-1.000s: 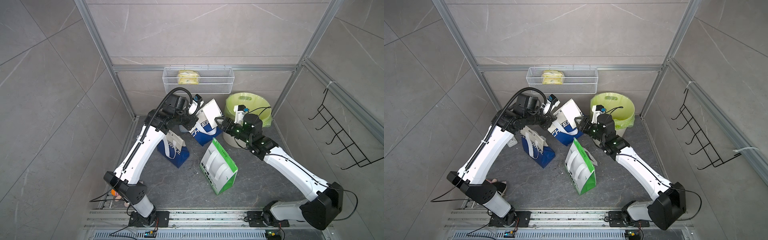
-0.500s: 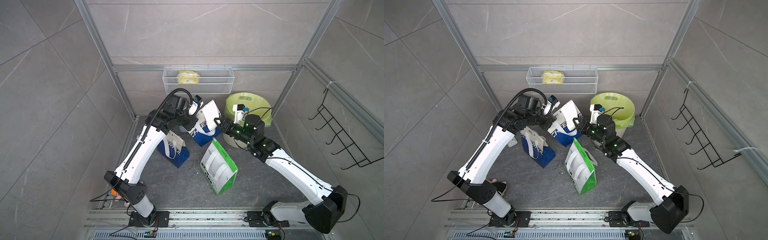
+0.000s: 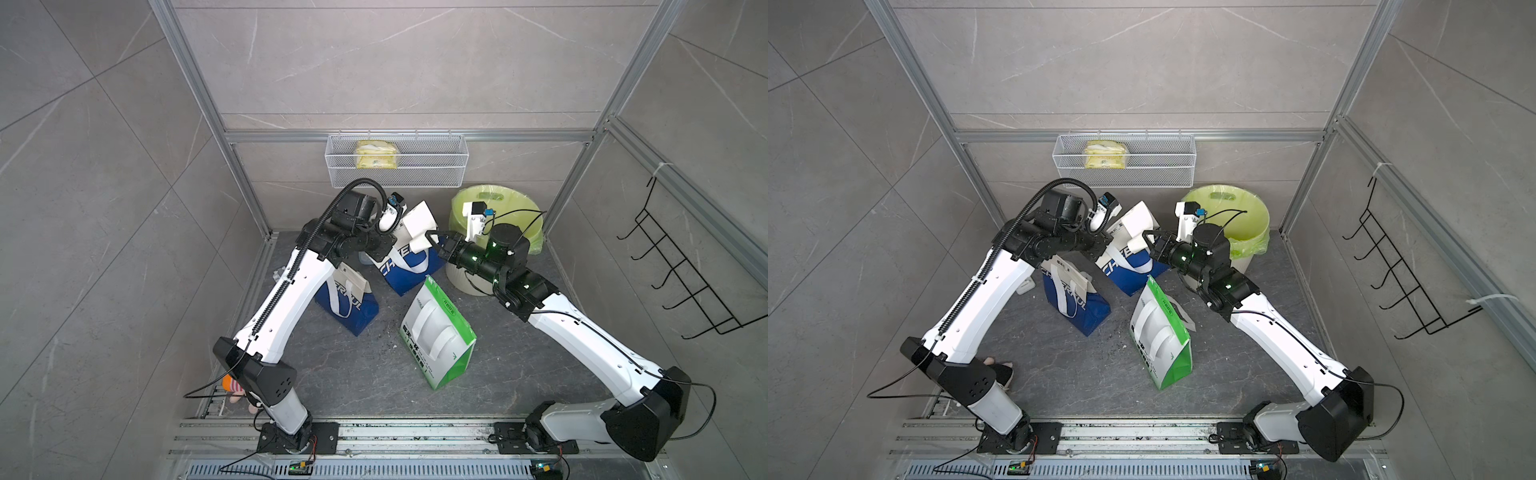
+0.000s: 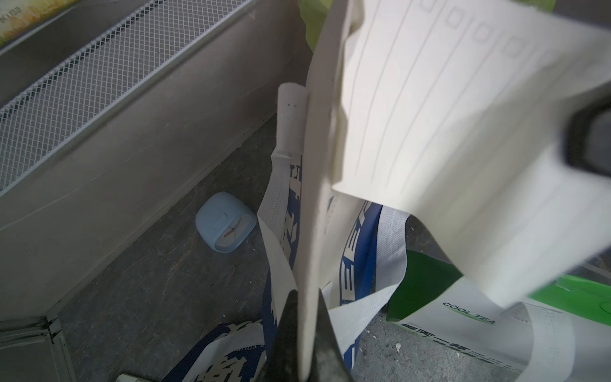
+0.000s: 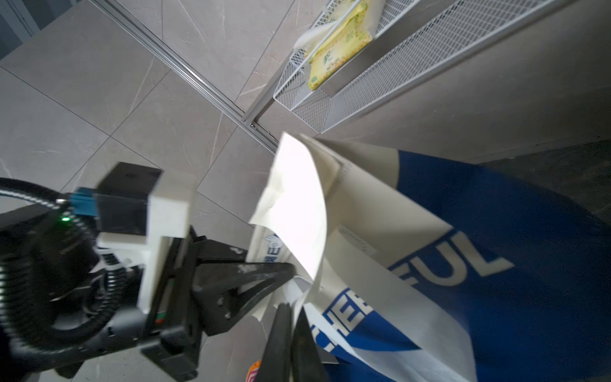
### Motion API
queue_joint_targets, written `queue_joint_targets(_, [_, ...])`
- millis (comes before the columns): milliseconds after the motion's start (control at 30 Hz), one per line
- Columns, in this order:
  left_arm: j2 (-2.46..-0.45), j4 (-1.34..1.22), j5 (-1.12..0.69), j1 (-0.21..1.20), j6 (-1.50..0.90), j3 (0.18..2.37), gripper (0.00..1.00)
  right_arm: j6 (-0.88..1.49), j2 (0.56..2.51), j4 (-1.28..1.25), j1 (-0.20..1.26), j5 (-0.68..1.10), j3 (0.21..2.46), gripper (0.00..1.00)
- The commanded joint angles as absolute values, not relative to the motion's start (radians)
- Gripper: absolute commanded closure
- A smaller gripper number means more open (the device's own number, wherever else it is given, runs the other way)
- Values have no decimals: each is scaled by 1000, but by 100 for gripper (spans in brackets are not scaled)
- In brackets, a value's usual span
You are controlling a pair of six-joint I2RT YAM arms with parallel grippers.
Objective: Shred takeout receipts and throw away
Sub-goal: Tear off the takeout receipt from the takeout bag.
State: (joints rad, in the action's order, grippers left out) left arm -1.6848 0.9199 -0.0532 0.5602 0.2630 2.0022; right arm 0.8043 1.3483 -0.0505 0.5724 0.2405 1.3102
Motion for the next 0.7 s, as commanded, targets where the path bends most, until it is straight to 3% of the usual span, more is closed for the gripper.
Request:
queue_joint_targets(0, [-1752, 878, 20, 553, 243, 2008, 100, 795, 1314, -87, 582, 277, 1365, 100])
queue_joint_targets(400, [-1841, 884, -56, 521, 212, 2055, 100, 633, 1216, 35, 587, 199, 1388, 100])
queue_joint_targets(433, [-1840, 890, -72, 521, 213, 2063, 92, 597, 1206, 60, 586, 168, 1383, 100])
queue_joint_targets(500, [-1831, 891, -101, 522, 208, 2068, 54, 519, 1182, 88, 587, 121, 1361, 100])
queue_joint_targets(567, [-1812, 887, -124, 522, 201, 2066, 30, 417, 1159, 125, 584, 92, 1351, 100])
queue_joint_targets(600, [-1800, 881, -133, 523, 201, 2063, 23, 357, 1152, 149, 585, 88, 1355, 100])
queue_joint_targets(667, [-1765, 859, -149, 524, 201, 2049, 17, 226, 1135, 215, 584, 52, 1368, 100])
